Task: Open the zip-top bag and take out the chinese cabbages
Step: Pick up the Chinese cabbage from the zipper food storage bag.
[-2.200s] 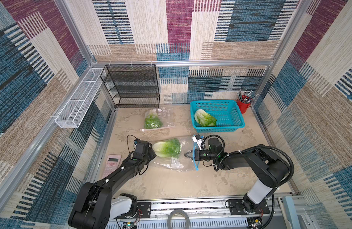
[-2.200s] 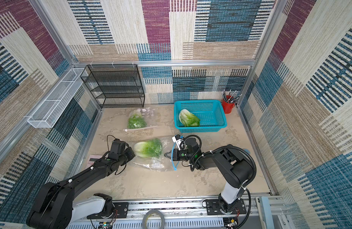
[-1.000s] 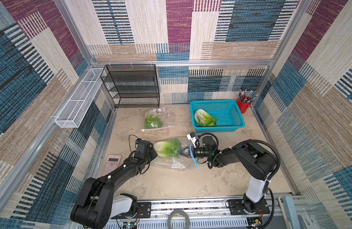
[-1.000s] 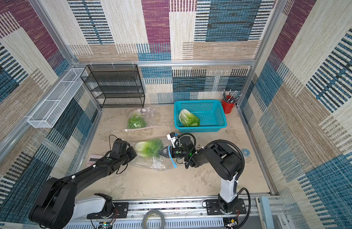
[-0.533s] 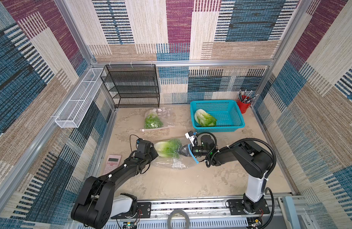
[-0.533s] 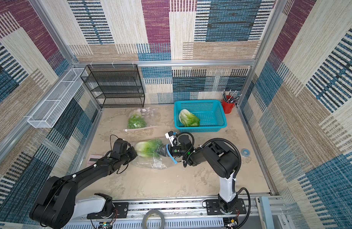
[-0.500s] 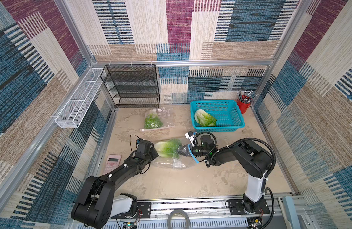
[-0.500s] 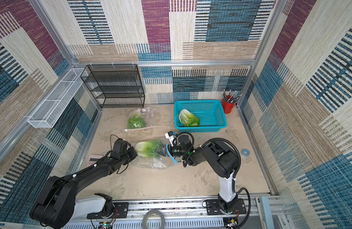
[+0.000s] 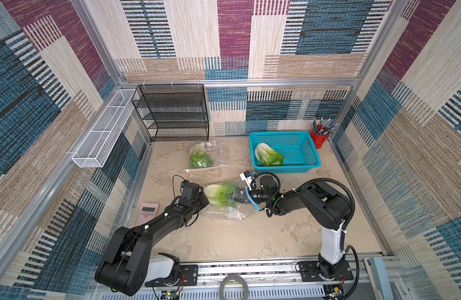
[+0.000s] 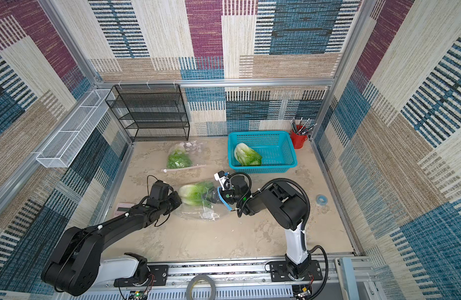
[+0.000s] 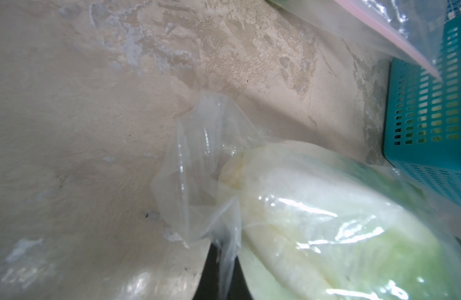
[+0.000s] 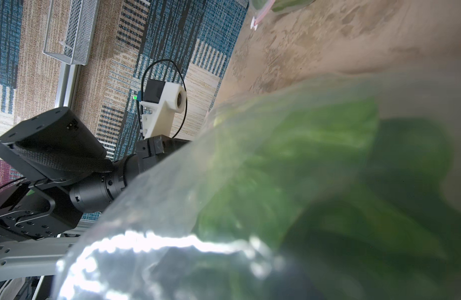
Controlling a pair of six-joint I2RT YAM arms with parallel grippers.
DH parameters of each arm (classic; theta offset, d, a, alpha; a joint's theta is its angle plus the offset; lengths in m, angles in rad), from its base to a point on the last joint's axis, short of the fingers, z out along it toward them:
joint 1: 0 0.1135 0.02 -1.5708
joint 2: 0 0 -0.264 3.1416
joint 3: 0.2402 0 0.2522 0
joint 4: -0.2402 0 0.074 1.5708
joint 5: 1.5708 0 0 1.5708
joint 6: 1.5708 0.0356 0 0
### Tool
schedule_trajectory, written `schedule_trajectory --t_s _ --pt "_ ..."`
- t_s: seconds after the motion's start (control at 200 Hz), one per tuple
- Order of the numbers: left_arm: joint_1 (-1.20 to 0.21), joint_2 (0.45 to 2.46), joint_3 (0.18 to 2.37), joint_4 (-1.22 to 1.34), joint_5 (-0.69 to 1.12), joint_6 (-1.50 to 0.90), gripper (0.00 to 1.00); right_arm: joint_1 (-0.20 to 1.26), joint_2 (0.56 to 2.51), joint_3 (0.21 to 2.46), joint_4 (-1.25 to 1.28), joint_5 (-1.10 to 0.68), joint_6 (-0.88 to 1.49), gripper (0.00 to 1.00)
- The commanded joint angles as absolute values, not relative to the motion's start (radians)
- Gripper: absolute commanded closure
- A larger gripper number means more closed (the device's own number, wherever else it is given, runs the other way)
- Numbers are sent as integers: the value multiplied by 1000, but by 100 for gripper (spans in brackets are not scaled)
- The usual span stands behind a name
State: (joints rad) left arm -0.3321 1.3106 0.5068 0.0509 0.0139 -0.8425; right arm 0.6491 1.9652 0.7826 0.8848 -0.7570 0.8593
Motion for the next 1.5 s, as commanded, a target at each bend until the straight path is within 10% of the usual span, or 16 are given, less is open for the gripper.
schedule_trajectory --t_s 0.0,0.225,1.493 --pt "-339 1320 514 83 42 -867 100 651 1970 789 931 -751 876 58" --pt "-341 1294 495 92 17 -874 100 650 1933 778 877 -740 841 100" --pt "-341 1075 444 -153 -267 -874 100 590 1646 631 602 -859 661 100"
